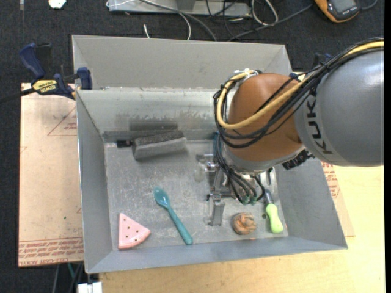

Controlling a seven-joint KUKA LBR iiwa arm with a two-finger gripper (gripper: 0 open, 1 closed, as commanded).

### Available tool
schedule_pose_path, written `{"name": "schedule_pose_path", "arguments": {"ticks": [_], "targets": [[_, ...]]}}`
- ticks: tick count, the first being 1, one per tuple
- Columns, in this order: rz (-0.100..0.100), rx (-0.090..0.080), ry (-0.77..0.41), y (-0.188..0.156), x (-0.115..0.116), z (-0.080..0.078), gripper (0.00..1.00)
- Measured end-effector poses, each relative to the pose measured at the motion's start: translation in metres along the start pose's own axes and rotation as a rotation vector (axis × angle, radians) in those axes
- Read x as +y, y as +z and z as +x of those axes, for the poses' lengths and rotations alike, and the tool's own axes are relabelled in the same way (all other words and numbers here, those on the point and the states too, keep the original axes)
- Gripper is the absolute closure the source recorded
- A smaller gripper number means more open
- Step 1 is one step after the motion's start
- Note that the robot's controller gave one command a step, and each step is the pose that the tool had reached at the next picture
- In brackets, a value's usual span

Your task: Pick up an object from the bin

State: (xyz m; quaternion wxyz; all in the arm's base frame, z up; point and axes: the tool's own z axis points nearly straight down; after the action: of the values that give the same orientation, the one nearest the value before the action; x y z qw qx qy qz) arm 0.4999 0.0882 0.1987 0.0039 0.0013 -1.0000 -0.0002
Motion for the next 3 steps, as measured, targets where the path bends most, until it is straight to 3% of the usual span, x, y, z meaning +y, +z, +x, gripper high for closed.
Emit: {"name": "schedule_pose_path", "arguments": {"ticks": [1,2,3], "targets": [[-0.001,-0.008,0.003,-0.004,0.000,-0.002,0.00],[-0.001,-0.011,-0.109,0.049,-0.039,-0.007,0.00],[-0.004,-0.013,0.073,0.078,-0.070,0.006,0.00]]}}
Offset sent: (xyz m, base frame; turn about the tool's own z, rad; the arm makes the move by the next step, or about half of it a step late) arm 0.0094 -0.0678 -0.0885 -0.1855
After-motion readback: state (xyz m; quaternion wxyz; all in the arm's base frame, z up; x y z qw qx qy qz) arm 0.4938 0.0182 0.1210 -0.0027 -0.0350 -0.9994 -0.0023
